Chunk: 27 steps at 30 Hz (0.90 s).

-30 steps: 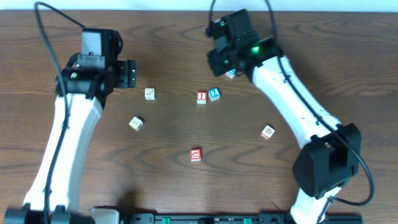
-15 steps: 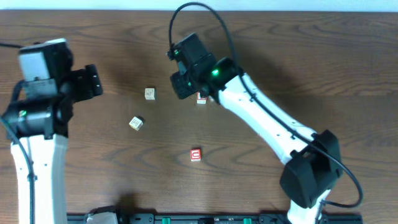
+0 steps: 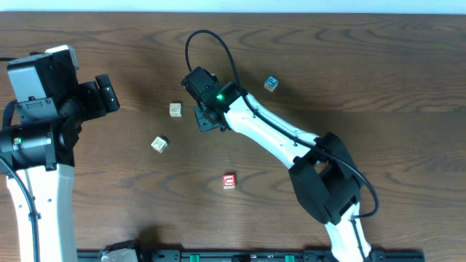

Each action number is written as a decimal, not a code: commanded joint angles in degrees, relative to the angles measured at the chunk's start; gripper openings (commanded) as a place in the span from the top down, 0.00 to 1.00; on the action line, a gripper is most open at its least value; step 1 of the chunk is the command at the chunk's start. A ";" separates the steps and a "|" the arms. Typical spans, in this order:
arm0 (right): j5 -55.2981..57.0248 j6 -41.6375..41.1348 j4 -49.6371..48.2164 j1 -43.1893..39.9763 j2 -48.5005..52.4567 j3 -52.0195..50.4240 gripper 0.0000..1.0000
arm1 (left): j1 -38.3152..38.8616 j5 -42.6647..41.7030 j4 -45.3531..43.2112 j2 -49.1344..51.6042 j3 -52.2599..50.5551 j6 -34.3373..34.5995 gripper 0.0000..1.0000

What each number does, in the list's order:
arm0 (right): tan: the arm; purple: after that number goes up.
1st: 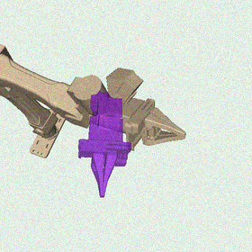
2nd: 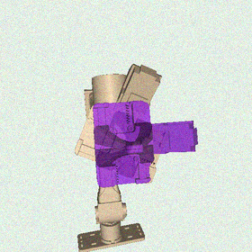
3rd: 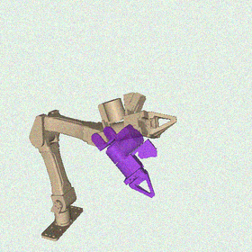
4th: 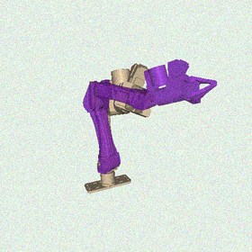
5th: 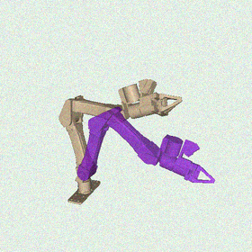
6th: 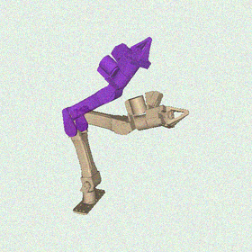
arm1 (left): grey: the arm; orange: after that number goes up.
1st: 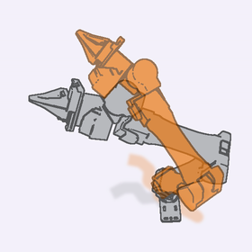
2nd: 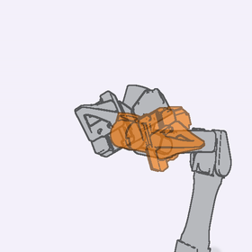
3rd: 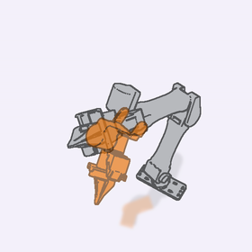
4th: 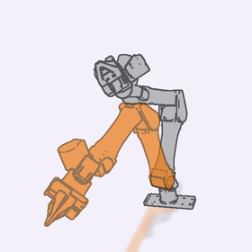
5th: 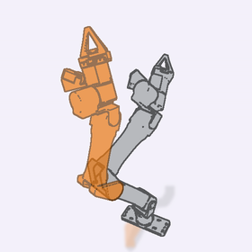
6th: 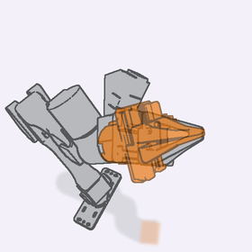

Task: Spell out Ai2
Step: 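Lower the 'A' block onto the table left of the 'I' block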

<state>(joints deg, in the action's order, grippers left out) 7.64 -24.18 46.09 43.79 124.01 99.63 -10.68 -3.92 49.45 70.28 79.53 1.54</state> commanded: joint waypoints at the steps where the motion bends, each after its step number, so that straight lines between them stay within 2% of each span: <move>1: 2.99 -1.49 -0.50 -0.48 0.83 0.68 0.86 | -0.22 -0.61 -0.28 -0.22 0.90 0.22 0.05; 13: 4.35 -1.57 -2.43 -2.86 2.67 0.68 0.86 | -0.22 -0.61 -0.48 -0.22 0.90 0.22 0.05; 27: 1.99 -5.84 -2.86 -3.21 2.67 0.68 0.87 | -0.22 -0.63 -0.63 -0.22 0.90 0.22 0.05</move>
<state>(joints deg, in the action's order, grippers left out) 9.89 -27.88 43.22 40.69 126.32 99.63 -10.68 -4.16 49.04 70.28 79.53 1.52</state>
